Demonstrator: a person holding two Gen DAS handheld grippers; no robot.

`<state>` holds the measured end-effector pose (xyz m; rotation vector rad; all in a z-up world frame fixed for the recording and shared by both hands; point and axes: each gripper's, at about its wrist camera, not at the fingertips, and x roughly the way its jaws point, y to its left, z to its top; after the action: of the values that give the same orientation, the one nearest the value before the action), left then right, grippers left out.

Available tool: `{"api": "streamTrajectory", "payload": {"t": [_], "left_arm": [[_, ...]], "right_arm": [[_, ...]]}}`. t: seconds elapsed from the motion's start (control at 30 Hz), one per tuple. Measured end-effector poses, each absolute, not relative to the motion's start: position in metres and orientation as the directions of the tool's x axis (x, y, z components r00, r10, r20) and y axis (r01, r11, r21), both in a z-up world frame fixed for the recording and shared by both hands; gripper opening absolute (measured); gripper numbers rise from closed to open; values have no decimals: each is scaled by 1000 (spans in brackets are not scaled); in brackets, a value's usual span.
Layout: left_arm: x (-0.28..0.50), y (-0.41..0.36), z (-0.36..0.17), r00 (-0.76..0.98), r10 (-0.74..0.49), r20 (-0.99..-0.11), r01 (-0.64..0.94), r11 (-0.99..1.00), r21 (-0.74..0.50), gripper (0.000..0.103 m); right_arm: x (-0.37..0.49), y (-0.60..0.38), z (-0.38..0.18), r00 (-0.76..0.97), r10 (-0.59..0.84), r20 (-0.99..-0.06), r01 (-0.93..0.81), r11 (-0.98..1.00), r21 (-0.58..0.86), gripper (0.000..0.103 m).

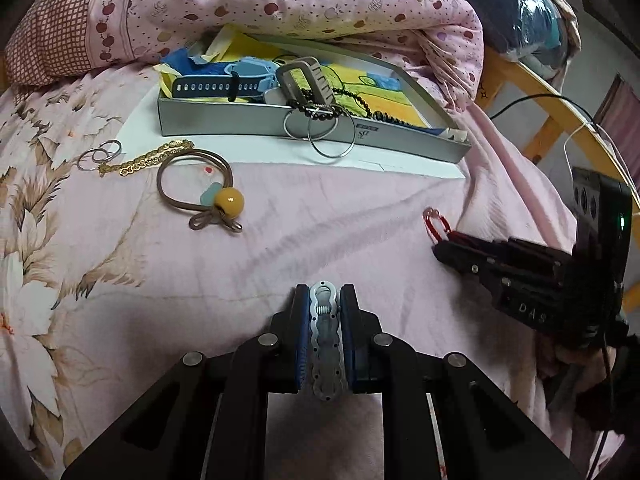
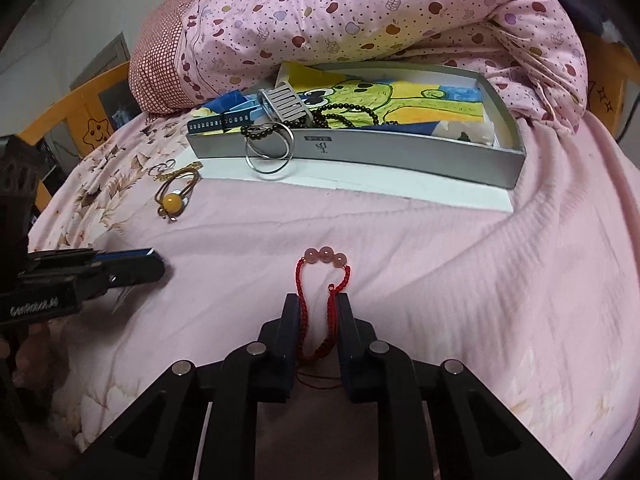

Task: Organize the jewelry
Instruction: 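Carry the white clip into the tray with the left tool while the right tool drops the bracelet there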

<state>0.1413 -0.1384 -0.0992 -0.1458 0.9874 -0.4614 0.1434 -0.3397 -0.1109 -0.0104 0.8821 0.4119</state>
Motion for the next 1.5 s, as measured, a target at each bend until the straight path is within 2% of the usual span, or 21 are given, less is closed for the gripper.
{"api": "streamTrajectory", "payload": {"t": [0.07, 0.13, 0.23, 0.4, 0.8, 1.17, 1.5], "left_arm": [[143, -137, -98, 464, -444, -767, 302, 893, -334, 12], [144, -135, -96, 465, -449, -763, 294, 891, -346, 12], [144, -137, -94, 469, -452, -759, 295, 890, -348, 12], [145, -142, -88, 482, -456, -748, 308, 887, -343, 12], [196, -156, -53, 547, -470, -693, 306, 883, -357, 12], [275, -184, -29, 557, -501, -663, 342, 865, -366, 12], [330, -204, -58, 474, -496, -728, 316, 867, -385, 12]], "right_arm": [[138, -339, -111, 565, 349, -748, -349, 922, 167, 17], [133, -337, -108, 574, 356, -737, -354, 920, 169, 11], [123, -334, -95, 628, 357, -691, -374, 917, 134, 10], [127, -333, -88, 653, 340, -677, -370, 923, 107, 8], [176, -356, -35, 747, 308, -589, -364, 931, 26, 7], [252, -382, -41, 730, 279, -624, -295, 952, 81, 7], [284, -401, -56, 722, 220, -656, -205, 974, 100, 8]]}}
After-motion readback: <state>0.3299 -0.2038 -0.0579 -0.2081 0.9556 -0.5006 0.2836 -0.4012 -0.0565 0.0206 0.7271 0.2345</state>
